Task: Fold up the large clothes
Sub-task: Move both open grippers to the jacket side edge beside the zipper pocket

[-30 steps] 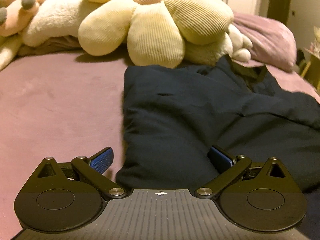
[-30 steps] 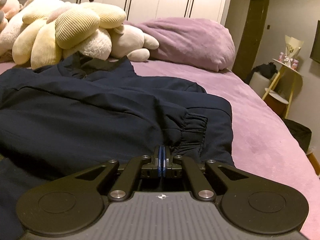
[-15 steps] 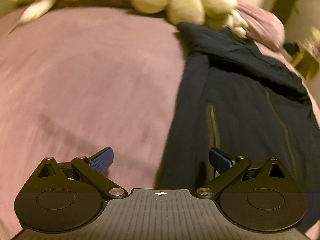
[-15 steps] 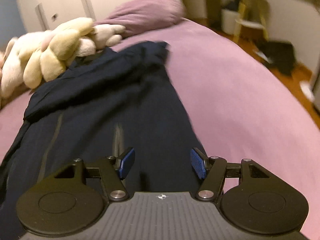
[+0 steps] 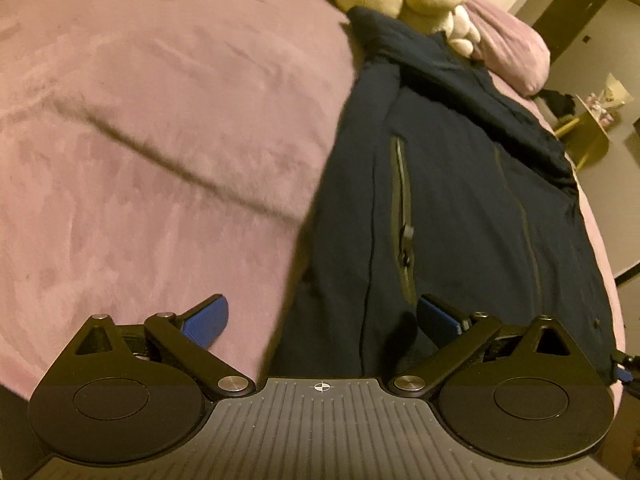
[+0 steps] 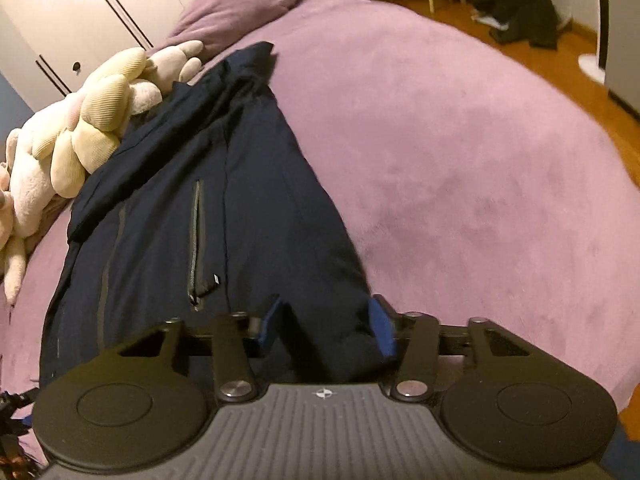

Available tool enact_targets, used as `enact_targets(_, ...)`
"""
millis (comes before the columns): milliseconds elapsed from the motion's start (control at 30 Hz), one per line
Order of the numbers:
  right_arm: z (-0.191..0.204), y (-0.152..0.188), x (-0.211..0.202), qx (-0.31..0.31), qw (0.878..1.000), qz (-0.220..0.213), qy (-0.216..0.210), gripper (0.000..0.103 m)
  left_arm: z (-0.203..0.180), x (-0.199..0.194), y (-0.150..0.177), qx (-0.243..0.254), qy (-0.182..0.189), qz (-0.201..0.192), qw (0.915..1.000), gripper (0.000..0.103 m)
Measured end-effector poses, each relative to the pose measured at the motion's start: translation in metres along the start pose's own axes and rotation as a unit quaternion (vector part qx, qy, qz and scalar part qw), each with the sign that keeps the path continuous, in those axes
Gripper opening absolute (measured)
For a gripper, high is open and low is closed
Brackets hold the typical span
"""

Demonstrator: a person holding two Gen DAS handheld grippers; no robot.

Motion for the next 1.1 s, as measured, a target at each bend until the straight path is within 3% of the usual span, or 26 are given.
enact_targets(233,-0.011,0.005,-0.007,0.008,0.999,0.017,-0.050,0.030,0.004,-0.002,0.010,-0.026,0.046,0.021,0.9984,0.077)
enact_targets(300,-0.014,0.005,-0.010,0.007,0.998,0.019,-0.060,0.030,0.001,-0.001,0.013,-0.010,0.047,0.026,0.9985,0.079)
enact_targets(400,-0.021,0.000,-0.011,0.007,0.998,0.014,-0.059,0.037,-0.002,-0.001,0.016,0.000,0.056,0.037,0.9977,0.079)
enact_targets(433,-0.024,-0.001,-0.010,0.012,0.998,0.017,-0.062,0.044,-0.004,-0.001,0.016,0.004,0.057,0.038,0.9977,0.079)
enact_targets(500,-0.029,0.000,-0.004,0.025,0.996,0.032,-0.076,0.045,-0.006,-0.001,0.017,0.011,0.056,0.041,0.9975,0.077)
enact_targets(533,-0.030,0.000,0.000,0.031,0.995,0.042,-0.086,0.046,-0.006,-0.002,0.018,0.014,0.055,0.042,0.9975,0.075)
enact_targets(600,-0.031,0.002,0.004,0.035,0.993,0.050,-0.097,0.047,-0.007,-0.002,0.018,0.027,0.051,0.045,0.9973,0.057)
enact_targets(667,-0.030,0.004,0.003,0.029,0.992,0.051,-0.111,0.030,-0.006,-0.005,0.018,0.031,0.054,0.047,0.9969,0.046)
enact_targets(800,-0.027,0.004,-0.002,0.030,0.987,0.047,-0.150,0.026,-0.004,-0.006,0.016,0.025,0.062,0.047,0.9967,0.050)
enact_targets(967,-0.026,0.003,0.008,0.028,0.987,0.067,-0.144,0.040,-0.008,0.000,0.017,0.035,0.061,0.058,0.9958,0.065)
enact_targets(1033,-0.023,0.001,0.012,0.026,0.987,0.071,-0.141,0.040,-0.010,0.001,0.017,0.039,0.061,0.060,0.9956,0.064)
enact_targets(1100,-0.021,0.000,0.014,0.026,0.987,0.072,-0.143,0.039,-0.010,0.000,0.016,0.044,0.061,0.059,0.9954,0.048)
Point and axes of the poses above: each gripper's, at about its wrist camera, not at the fingertips, and x roughly the way its jaws point, z to its left, y to its underside, the point moved 4 cm from there along x, roughly the way its jaws point, and after that the axes turned 4 degrees about -x, right-handed, at the moved point
